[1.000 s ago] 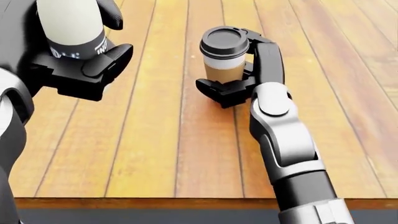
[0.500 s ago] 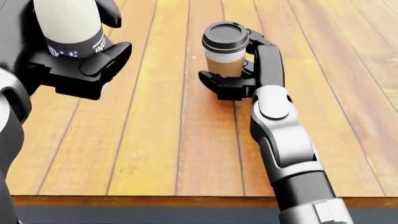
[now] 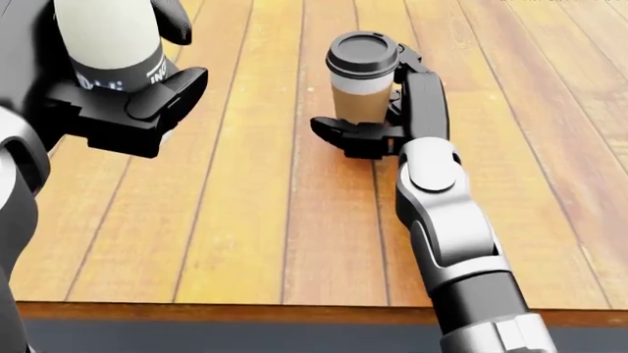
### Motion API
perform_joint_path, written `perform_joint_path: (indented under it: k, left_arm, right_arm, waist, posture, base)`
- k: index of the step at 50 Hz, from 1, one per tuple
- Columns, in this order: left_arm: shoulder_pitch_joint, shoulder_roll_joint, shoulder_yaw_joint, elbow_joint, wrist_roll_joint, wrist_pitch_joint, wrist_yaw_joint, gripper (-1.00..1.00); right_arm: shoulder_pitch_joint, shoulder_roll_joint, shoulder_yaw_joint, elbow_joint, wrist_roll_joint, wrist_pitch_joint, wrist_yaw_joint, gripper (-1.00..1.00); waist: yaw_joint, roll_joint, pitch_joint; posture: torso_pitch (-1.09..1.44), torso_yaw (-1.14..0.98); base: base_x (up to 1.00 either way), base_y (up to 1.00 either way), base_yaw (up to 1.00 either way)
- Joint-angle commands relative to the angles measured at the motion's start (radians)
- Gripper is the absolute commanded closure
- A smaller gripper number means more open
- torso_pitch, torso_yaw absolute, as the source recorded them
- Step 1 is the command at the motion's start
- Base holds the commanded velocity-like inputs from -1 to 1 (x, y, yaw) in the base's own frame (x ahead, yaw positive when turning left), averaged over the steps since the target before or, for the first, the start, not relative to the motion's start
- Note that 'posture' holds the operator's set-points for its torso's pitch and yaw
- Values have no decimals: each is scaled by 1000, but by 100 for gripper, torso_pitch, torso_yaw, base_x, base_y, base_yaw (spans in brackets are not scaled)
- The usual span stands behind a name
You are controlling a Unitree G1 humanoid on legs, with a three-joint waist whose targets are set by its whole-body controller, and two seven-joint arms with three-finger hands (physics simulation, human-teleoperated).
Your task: Move the drinks to the dining counter.
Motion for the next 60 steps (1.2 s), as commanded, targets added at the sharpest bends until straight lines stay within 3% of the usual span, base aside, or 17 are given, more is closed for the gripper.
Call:
perform_joint_path:
  k: [1,14,15,22,30,37,45,55,60]
  left_arm:
    - [-37,8,8,-23,6,-25,5,100]
    - [-35,-1,-2,-12,15,-36,5,100]
    - [-37,-3,-3,-11,16,-36,5,100]
    - [-30,-25,-11,47,23,-96,16,100]
    - [-19,-42,-13,141,12,-176,32,100]
    - [-47,-77,-26,358,22,-337,62,100]
    - [-118,-91,-3,685,-18,-576,121,100]
    - [-235,-94,0,1094,-53,-867,190,100]
    - [-259,-93,-7,1206,-52,-925,213,100]
  right_arm:
    - [-22,-11,-10,-9,-9,2,-9,-62]
    - [-8,-36,-25,-59,4,37,2,-87]
    - [-5,-38,-25,-64,5,40,3,-100]
    - [23,-56,-31,-176,17,111,18,-100]
    - [127,-65,-54,-459,52,241,41,-100]
    - [189,-91,-68,-736,110,387,40,-100]
    - [200,-109,-96,-983,176,558,34,-100]
    - [191,-128,-112,-1068,228,622,19,-100]
    - [198,-133,-112,-1069,236,612,17,-100]
  waist:
    - [-2,4,-21]
    - [1,1,-21]
    - [1,0,-21]
    - [5,-4,-22]
    - [6,-7,-24]
    - [9,-12,-26]
    - [9,-17,-27]
    - [8,-22,-28]
    - [6,-20,-29]
  posture:
    - [0,0]
    - [0,0]
    - [0,0]
    - [0,0]
    - [0,0]
    - [0,0]
    - [0,0]
    - [0,0]
    - [0,0]
  base:
    - [0,0,0]
    - [0,0,0]
    - [0,0,0]
    - [0,0,0]
    - [0,0,0]
    - [0,0,0]
    - [0,0,0]
    - [0,0,0]
    - [0,0,0]
